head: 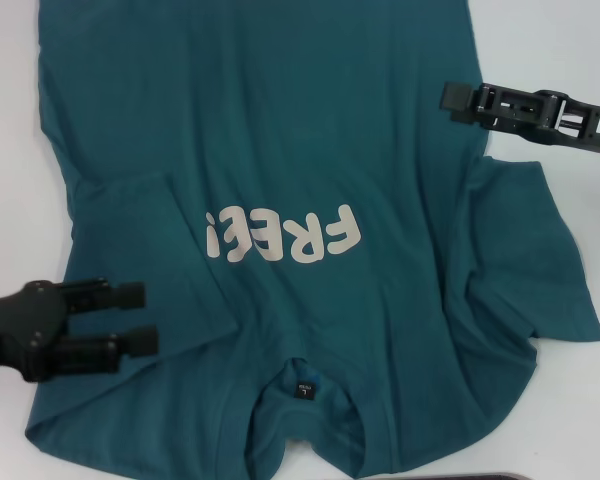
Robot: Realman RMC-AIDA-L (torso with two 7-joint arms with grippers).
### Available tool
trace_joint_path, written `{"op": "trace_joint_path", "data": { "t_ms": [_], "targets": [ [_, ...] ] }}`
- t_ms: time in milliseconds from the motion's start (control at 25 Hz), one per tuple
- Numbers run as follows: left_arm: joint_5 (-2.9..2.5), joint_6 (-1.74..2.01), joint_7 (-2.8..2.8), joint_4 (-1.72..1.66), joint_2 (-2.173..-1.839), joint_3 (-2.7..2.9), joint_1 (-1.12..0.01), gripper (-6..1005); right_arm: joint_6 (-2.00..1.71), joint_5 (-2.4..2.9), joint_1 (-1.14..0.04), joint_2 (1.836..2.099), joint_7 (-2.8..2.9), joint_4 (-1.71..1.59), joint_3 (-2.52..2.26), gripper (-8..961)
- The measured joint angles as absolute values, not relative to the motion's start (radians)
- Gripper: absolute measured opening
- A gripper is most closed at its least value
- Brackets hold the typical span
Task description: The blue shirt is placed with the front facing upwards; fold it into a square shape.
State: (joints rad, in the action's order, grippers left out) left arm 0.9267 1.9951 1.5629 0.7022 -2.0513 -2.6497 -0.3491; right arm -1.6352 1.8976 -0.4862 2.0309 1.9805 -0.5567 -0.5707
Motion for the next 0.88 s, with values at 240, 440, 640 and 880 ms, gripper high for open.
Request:
{"op": "trace_joint_path", "data": {
  "t_ms": [240, 440, 640, 880],
  "targets": [
    [0.928, 1.931, 1.319, 0.668, -2.103, -2.651, -0.333, 813, -1.629, 1.897, -0.487, 2.031, 1.98, -0.557, -0.571, 899],
    [0.928, 1.924, 1.258, 0.667, -2.117, -2.653, -0.329, 813, -1.631, 1.896, -0.49, 2.031, 1.98, -0.56, -0.571, 899],
    [0.928, 1.945, 1.251, 0.667, -2.112, -2.678, -0.32, 812, -1.662, 1.887, -0.481, 2.01, 1.982, -0.569, -0.563, 900],
    [0.937, 1.955, 1.242, 0.666, -2.116, -2.744, -0.299, 813, -1.749, 1.895, -0.448, 1.93, 2.092, -0.586, -0.56, 900]
  ]
}}
